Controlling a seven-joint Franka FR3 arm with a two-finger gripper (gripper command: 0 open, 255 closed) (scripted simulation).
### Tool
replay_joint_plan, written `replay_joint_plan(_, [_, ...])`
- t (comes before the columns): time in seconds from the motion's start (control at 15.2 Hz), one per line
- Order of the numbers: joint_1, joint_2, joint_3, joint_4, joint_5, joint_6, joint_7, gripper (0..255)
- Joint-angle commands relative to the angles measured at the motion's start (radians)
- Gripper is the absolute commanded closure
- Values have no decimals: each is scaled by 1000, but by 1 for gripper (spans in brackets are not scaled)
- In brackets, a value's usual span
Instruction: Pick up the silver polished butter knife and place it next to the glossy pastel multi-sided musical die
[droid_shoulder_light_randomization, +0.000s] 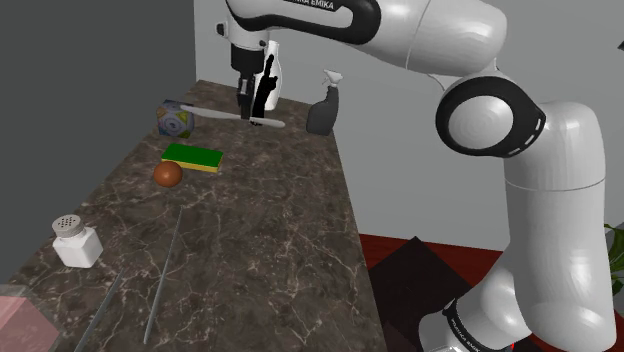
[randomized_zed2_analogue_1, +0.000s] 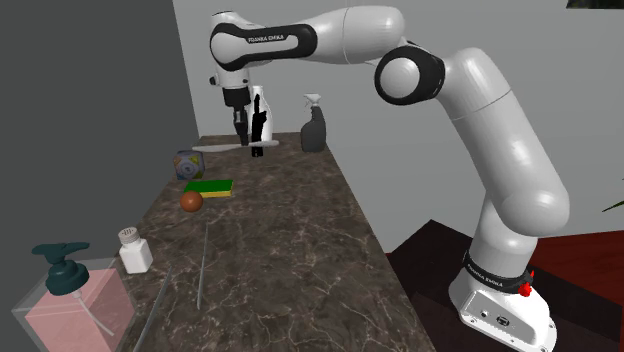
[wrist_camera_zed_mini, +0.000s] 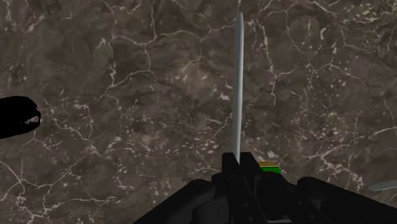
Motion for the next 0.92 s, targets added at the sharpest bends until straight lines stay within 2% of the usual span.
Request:
replay_joint_plan(0.0, [-2,-2,0,-31,0,30,0,255])
replay_joint_plan(0.86, [-7,-7,-1,-215,-1,209,6,255])
